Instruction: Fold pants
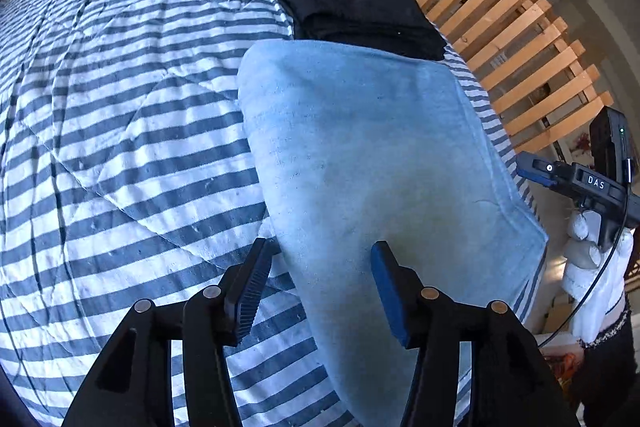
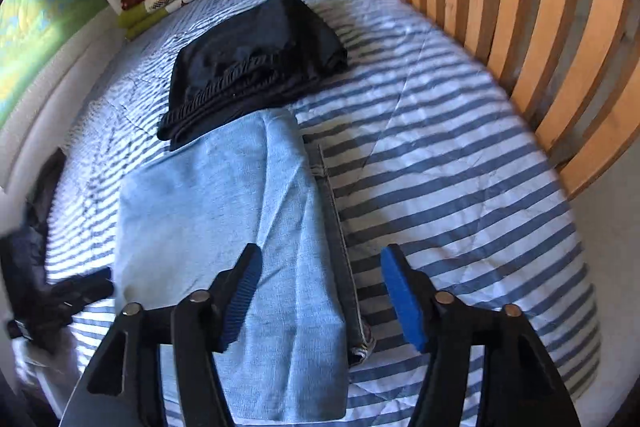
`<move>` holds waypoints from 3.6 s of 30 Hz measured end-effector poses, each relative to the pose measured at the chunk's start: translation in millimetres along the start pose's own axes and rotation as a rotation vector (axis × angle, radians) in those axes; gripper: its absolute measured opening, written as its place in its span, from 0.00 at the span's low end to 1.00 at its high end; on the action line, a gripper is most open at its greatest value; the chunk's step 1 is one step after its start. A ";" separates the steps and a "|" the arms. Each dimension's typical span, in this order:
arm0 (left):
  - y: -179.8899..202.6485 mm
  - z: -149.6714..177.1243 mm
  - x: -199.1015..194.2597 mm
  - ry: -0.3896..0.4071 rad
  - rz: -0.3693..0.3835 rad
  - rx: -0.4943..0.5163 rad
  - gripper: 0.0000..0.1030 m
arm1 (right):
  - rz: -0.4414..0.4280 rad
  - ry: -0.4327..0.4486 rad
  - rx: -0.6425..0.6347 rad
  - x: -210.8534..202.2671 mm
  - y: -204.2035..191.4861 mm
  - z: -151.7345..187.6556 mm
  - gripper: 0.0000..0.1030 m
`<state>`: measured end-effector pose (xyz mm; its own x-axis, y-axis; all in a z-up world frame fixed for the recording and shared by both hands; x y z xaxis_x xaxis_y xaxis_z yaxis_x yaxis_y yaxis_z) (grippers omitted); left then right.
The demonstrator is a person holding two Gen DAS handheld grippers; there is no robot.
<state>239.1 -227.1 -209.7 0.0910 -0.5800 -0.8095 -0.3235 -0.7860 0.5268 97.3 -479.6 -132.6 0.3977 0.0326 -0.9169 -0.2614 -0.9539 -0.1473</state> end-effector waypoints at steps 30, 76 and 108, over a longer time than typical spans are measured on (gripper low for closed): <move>20.6 0.0 5.7 0.027 0.081 -0.067 0.21 | -0.034 -0.137 -0.103 30.8 -20.4 25.3 0.33; -86.4 11.2 -195.8 0.141 0.107 0.044 0.53 | -0.074 0.022 -0.023 -22.6 -168.3 105.5 0.54; -68.3 -3.9 -48.3 -0.108 0.230 0.022 0.25 | -0.206 -0.014 0.101 46.9 -203.3 108.7 0.22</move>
<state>260.5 -146.2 -205.6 -0.0887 -0.7160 -0.6924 -0.3448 -0.6301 0.6958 73.5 -251.7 -186.0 0.4400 0.2285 -0.8685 -0.2626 -0.8921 -0.3677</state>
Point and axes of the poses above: each gripper's, at about its wrist camera, not at the fingertips, and x roughly the way its jaws point, y to its right, z to its underside, the point moved 9 cm from there along x, roughly the way its jaws point, and after that the axes turned 10 degrees about -x, right-handed, at the moved point
